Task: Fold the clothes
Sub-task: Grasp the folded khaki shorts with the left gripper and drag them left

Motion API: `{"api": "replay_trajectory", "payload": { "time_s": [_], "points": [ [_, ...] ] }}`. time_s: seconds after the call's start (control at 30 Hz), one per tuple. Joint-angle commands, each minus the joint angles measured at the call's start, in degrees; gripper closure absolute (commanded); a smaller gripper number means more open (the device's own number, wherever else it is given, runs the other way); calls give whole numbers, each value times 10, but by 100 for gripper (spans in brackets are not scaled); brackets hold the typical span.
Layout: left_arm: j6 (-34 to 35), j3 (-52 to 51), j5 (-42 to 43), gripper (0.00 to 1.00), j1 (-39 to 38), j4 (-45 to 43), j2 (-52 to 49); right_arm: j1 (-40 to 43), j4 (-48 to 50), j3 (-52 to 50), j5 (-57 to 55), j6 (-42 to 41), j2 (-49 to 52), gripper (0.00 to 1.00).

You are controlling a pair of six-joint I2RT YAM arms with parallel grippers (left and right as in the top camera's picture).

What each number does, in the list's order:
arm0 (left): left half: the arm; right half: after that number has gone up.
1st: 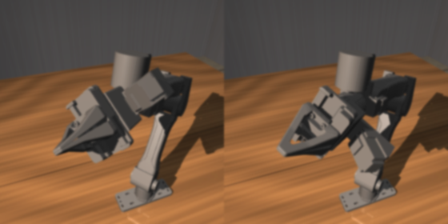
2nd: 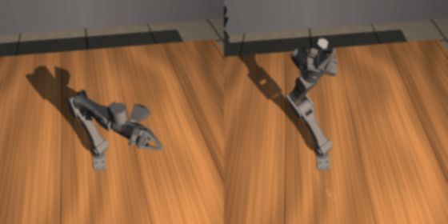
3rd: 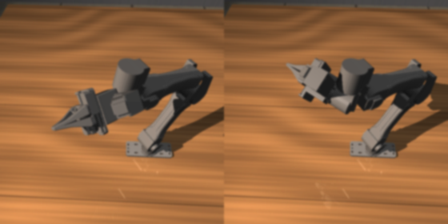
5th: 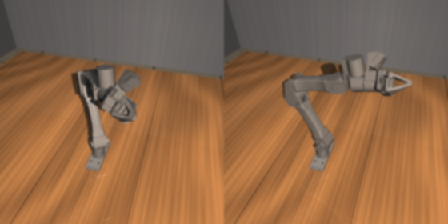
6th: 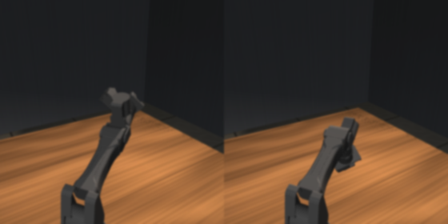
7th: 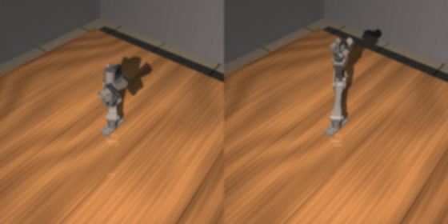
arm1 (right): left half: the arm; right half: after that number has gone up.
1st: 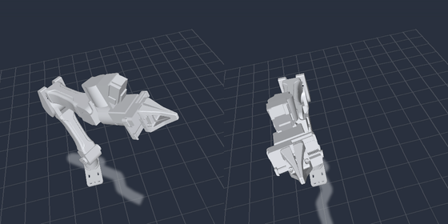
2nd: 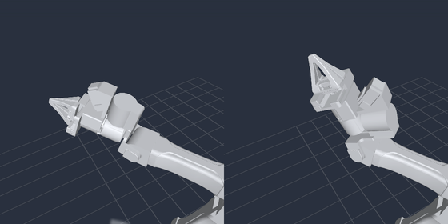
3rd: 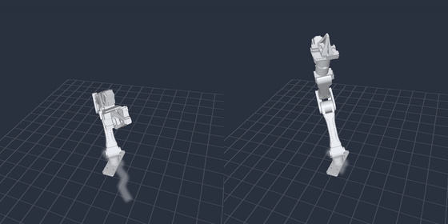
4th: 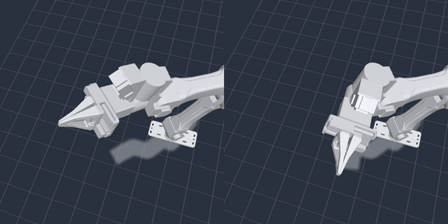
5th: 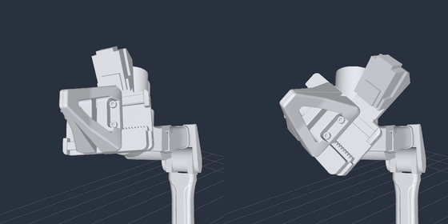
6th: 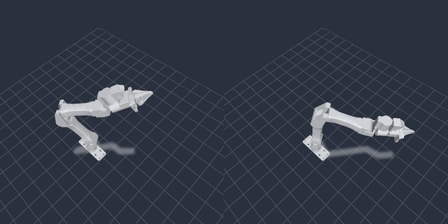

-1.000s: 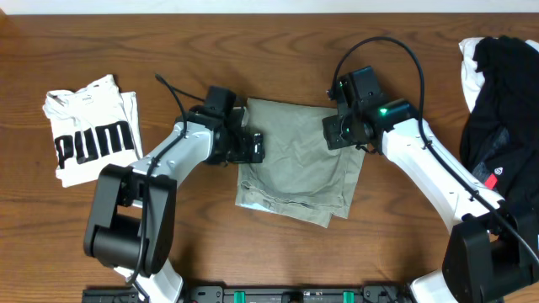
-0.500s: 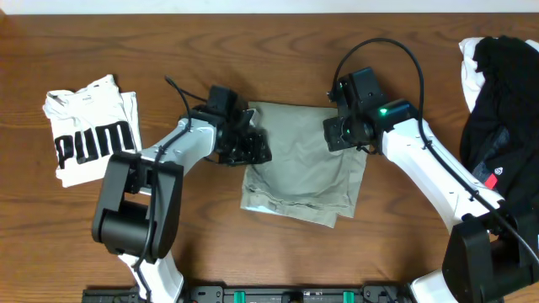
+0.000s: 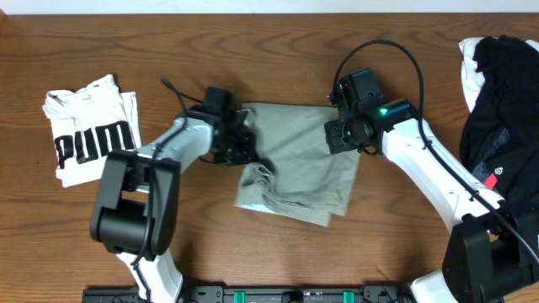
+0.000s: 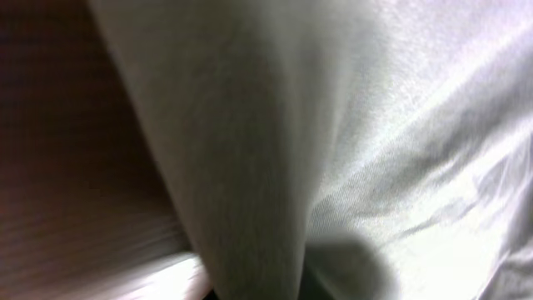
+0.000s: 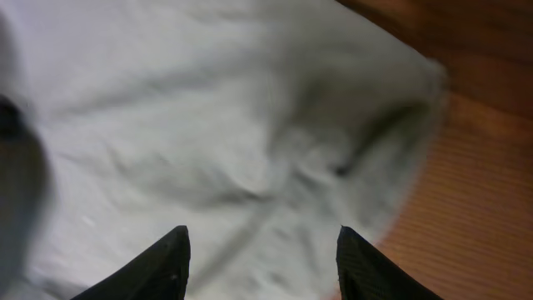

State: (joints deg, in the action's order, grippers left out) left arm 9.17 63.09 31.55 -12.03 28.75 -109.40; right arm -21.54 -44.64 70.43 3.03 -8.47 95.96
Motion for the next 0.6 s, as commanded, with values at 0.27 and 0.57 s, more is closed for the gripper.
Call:
{"api": "replay_trajectory", "payload": {
  "time_s": [0.27, 0.57],
  "points": [
    [-37, 84, -178, 94, 196, 33, 137, 23, -9, 0, -2, 9, -70, 46],
    [-75, 133, -218, 94, 305, 37, 155, 23, -26, 0, -2, 9, -71, 45]
  ]
}}
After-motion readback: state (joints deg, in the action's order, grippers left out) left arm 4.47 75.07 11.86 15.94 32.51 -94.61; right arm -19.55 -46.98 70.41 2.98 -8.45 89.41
